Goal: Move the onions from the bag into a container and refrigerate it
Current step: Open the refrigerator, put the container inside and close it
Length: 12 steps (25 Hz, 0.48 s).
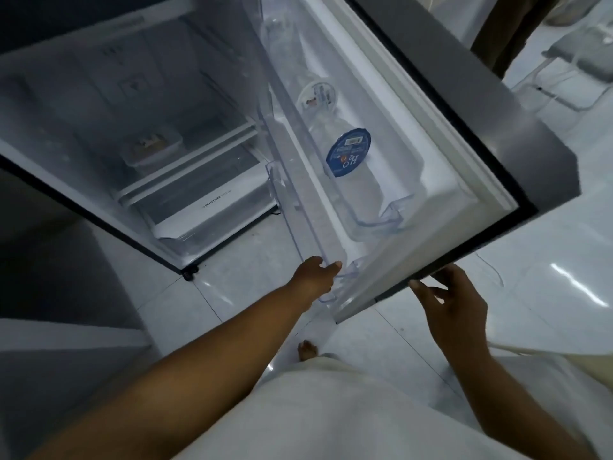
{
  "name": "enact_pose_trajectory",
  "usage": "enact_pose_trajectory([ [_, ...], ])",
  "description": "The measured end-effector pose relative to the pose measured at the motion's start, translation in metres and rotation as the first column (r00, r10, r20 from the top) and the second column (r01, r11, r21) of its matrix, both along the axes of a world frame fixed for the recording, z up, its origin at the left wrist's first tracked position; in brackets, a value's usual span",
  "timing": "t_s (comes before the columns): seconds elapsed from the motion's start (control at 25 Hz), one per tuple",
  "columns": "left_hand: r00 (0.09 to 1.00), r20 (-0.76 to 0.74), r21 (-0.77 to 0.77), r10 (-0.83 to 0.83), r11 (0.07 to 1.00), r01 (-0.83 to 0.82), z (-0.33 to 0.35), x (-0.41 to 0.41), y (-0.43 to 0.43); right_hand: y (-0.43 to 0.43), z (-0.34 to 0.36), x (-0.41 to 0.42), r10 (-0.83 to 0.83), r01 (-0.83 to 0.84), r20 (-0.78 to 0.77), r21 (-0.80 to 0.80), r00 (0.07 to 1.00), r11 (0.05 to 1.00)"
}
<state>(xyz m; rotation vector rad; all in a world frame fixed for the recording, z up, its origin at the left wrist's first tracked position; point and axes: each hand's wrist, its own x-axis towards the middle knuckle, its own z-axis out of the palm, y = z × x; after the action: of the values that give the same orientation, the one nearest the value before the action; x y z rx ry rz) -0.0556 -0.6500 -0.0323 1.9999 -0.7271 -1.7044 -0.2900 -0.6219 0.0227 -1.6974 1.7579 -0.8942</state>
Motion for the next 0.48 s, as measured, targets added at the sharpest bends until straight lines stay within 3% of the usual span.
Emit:
enact_pose_trajectory([
  [0.36,0.961,0.271,-0.062,0.060,0.997,-0.044,-0.010,0.117,0.056,0.030,0.006,0.091,0.287,-0.288,-0.083,-0.004,0.954,0.958],
  [0.48,0.953,0.265,-0.111,0.149,0.986,-0.123,-0.005,0.157,0.080,0.034,0.013,0.139,0.439,-0.443,-0.095,-0.031,0.894,0.896],
])
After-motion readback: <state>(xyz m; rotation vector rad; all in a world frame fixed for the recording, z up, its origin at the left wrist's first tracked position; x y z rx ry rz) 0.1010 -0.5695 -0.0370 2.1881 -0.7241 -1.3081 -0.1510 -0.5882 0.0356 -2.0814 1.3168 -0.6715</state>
